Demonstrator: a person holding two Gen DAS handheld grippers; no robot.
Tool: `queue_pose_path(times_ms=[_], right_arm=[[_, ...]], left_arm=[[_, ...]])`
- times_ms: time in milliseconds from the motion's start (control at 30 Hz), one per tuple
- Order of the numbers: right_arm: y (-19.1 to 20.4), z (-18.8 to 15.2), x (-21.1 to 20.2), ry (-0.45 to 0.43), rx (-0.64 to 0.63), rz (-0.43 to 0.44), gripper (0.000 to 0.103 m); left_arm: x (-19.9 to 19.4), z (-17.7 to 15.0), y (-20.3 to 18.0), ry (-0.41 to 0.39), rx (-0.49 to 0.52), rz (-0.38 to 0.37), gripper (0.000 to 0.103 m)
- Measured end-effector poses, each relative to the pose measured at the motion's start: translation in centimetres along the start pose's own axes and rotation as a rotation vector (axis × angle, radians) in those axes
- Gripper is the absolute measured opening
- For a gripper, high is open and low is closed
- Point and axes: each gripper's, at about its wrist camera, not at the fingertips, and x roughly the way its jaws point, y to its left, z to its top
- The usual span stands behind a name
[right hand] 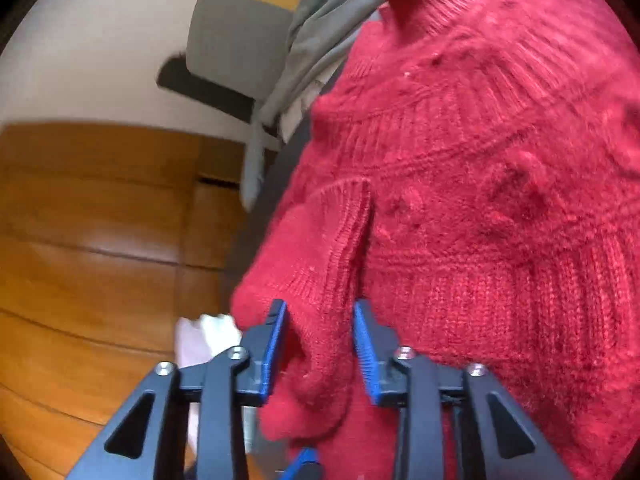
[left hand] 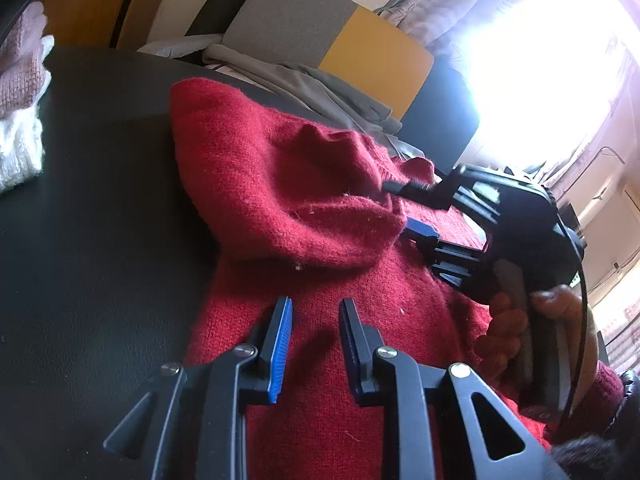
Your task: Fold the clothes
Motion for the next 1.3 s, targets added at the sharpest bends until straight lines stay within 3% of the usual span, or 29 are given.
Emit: queue_pose_path(times_ms=[33, 100, 433, 600, 900, 1033, 1167, 1233, 1300], right_arm=[[0.3, -0.1, 0.2, 0.001, -0.021, -0.027, 0.016], [1.0, -0.5, 0.3, 0.001, -0.061, -0.073, 0.013], [6.7, -1.0, -1.1, -0.017, -0.341, -0.252, 0.009], [7.1, 1.1, -6.7, -0.080, -0.412, -0.310, 0.009], [6.4, 5.1, -16.9, -0.302, -0.368, -0.360, 0.009], [3.4, 6.0, -18.1, -0.215, -0.230, -0.194, 0.016], [0.2, 4.6, -14.9, -0.103, -0.127, -0.041, 0.038], [-0.8, 3.8, -12.4, -0.061, -0.092, -0.016, 0.050], [-1.4, 3.4, -10.1, -0.025, -0.052, -0.001, 0.056]], left_arm=[[0.0, 0.0, -0.1, 0.000, 0.000, 0.001, 0.023], [0.0, 0.0, -0.2, 0.001, 0.005, 0.007, 0.023], [0.3, 0.2, -2.3, 0.041, 0.082, 0.109, 0.023], [0.5, 0.6, -3.0, 0.074, 0.101, 0.139, 0.026], [0.3, 1.6, -1.0, 0.117, -0.077, 0.036, 0.026], [0.5, 1.4, -1.4, 0.110, -0.060, 0.042, 0.026], [0.6, 0.9, -2.4, 0.083, 0.019, 0.083, 0.026], [0.6, 0.8, -2.7, 0.080, 0.039, 0.095, 0.026], [0.7, 0.7, -2.9, 0.075, 0.054, 0.101, 0.026]])
